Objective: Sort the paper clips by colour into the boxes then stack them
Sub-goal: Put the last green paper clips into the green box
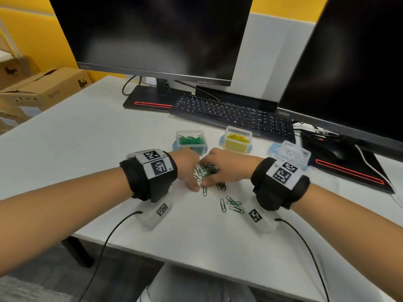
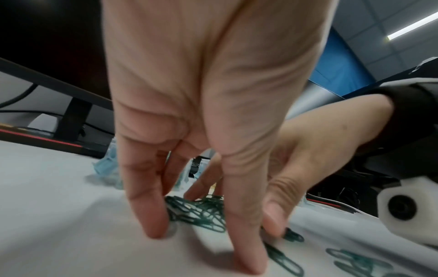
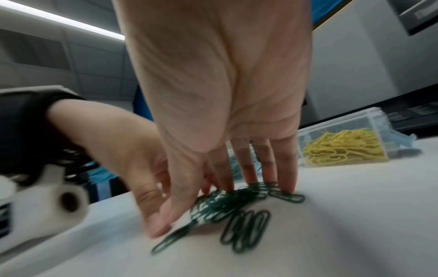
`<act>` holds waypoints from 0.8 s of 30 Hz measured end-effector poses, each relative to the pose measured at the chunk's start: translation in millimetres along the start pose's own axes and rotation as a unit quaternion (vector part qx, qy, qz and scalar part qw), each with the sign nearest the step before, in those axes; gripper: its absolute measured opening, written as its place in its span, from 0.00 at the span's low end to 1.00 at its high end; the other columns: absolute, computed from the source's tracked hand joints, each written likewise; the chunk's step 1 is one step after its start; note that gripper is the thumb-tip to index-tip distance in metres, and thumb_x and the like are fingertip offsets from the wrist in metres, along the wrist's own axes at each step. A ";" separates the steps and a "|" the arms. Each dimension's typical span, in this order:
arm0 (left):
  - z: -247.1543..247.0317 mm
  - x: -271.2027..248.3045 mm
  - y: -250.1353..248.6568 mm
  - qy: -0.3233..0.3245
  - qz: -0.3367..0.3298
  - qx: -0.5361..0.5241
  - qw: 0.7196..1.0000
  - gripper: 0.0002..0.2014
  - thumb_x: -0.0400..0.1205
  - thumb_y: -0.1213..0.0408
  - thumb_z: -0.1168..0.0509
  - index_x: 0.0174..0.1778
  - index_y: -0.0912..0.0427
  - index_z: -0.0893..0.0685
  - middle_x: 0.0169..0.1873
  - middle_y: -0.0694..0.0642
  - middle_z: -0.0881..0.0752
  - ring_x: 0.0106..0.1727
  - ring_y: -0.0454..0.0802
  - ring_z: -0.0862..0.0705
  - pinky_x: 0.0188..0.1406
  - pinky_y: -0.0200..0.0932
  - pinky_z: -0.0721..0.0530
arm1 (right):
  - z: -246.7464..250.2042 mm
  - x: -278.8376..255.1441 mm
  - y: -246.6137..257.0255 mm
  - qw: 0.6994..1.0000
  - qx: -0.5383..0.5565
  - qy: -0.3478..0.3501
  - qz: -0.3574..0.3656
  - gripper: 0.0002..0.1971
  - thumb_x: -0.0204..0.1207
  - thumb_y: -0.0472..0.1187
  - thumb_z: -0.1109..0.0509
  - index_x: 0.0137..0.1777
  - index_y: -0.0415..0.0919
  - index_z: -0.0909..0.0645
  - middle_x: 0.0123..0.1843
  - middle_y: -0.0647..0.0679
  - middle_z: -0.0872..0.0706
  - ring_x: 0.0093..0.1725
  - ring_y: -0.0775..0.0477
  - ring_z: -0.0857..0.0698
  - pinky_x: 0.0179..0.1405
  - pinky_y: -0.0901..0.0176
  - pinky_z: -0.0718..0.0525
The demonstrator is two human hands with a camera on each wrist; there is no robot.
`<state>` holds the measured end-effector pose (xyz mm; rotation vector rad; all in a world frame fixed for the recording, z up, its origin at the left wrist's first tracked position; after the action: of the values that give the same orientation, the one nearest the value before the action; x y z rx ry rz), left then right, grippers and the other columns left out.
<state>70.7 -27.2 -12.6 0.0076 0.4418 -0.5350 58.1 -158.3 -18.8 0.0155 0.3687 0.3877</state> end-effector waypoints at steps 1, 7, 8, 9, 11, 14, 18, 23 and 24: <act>-2.5 0.9 -1.0 -0.011 -0.011 -0.010 1.000 0.22 0.69 0.49 0.22 0.43 0.62 0.22 0.41 0.55 0.18 0.42 0.52 0.19 0.37 0.42 0.20 | -3.1 -4.6 1.9 1.000 0.004 0.010 0.019 0.38 0.72 0.63 0.29 0.78 0.47 0.31 0.68 0.45 0.27 0.66 0.44 0.25 0.67 0.50 0.25; -11.3 3.7 -10.7 -0.063 -0.069 -0.066 0.993 0.21 0.69 0.58 0.20 0.52 0.62 0.18 0.50 0.57 0.15 0.49 0.55 0.16 0.44 0.42 0.20 | -14.3 -25.4 -1.6 0.997 0.039 -0.029 0.058 0.28 0.72 0.45 0.22 0.72 0.52 0.25 0.63 0.50 0.23 0.59 0.49 0.24 0.56 0.62 0.27; -10.9 4.5 -12.3 -0.067 -0.077 -0.072 0.992 0.17 0.70 0.60 0.21 0.50 0.62 0.16 0.49 0.58 0.13 0.49 0.56 0.15 0.43 0.41 0.21 | -14.4 -27.0 -0.9 0.996 0.050 -0.044 0.061 0.24 0.73 0.43 0.23 0.69 0.51 0.22 0.62 0.49 0.22 0.57 0.50 0.24 0.54 0.63 0.28; -10.5 5.2 -13.3 -0.070 -0.081 -0.077 0.991 0.15 0.71 0.62 0.22 0.49 0.63 0.15 0.48 0.59 0.12 0.48 0.56 0.14 0.42 0.40 0.20 | -14.3 -27.6 0.5 0.995 0.055 -0.055 0.065 0.21 0.74 0.41 0.24 0.66 0.49 0.20 0.61 0.49 0.20 0.57 0.49 0.23 0.55 0.63 0.27; -10.0 6.8 -13.6 -0.062 -0.078 -0.098 0.990 0.12 0.73 0.64 0.23 0.48 0.65 0.13 0.45 0.60 0.10 0.44 0.55 0.11 0.40 0.41 0.15 | -13.3 -26.3 3.0 0.994 0.048 -0.070 0.071 0.15 0.75 0.38 0.26 0.62 0.46 0.17 0.60 0.48 0.18 0.58 0.47 0.20 0.58 0.59 0.23; -10.0 7.9 -12.4 -0.060 -0.061 -0.123 0.989 0.11 0.77 0.65 0.27 0.49 0.69 0.14 0.44 0.63 0.10 0.39 0.56 0.10 0.39 0.45 0.11 | -11.1 -21.4 0.1 0.994 0.042 -0.081 0.060 0.11 0.75 0.38 0.29 0.57 0.44 0.17 0.55 0.47 0.17 0.53 0.46 0.19 0.54 0.56 0.20; -7.4 6.1 -4.0 -0.068 -0.068 -0.123 0.988 0.12 0.76 0.62 0.26 0.49 0.67 0.13 0.43 0.58 0.11 0.33 0.47 0.18 0.29 0.32 0.20 | -9.0 -10.4 -12.9 0.993 0.077 -0.086 0.034 0.07 0.72 0.38 0.28 0.50 0.42 0.18 0.49 0.49 0.16 0.47 0.47 0.18 0.48 0.57 0.19; -3.1 -7.4 14.2 -0.037 -0.108 -0.089 0.989 0.15 0.76 0.62 0.27 0.58 0.55 0.18 0.45 0.48 0.24 0.36 0.36 0.28 0.30 0.30 0.31 | 27.6 -3.2 -29.2 0.957 0.271 -0.097 0.034 0.02 0.79 0.37 0.29 0.48 0.40 0.16 0.44 0.52 0.12 0.40 0.56 0.12 0.47 0.65 0.15; -3.6 -9.5 16.1 -0.031 -0.117 -0.072 0.990 0.17 0.76 0.63 0.27 0.60 0.54 0.20 0.50 0.50 0.25 0.38 0.37 0.28 0.30 0.30 0.31 | 38.2 0.3 -28.3 0.941 0.315 -0.120 0.038 0.03 0.79 0.36 0.29 0.49 0.38 0.16 0.44 0.51 0.11 0.39 0.57 0.12 0.44 0.68 0.15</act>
<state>69.9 -8.2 -13.7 -0.2009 0.4231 -0.7301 82.3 -182.3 14.3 0.7015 0.2370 0.3266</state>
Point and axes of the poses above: each hand's wrist, its own x-axis towards the middle knuckle, its own z-axis out of the back of the hand, y = z × x, the point moved 2 cm from there along x, towards the middle knuckle
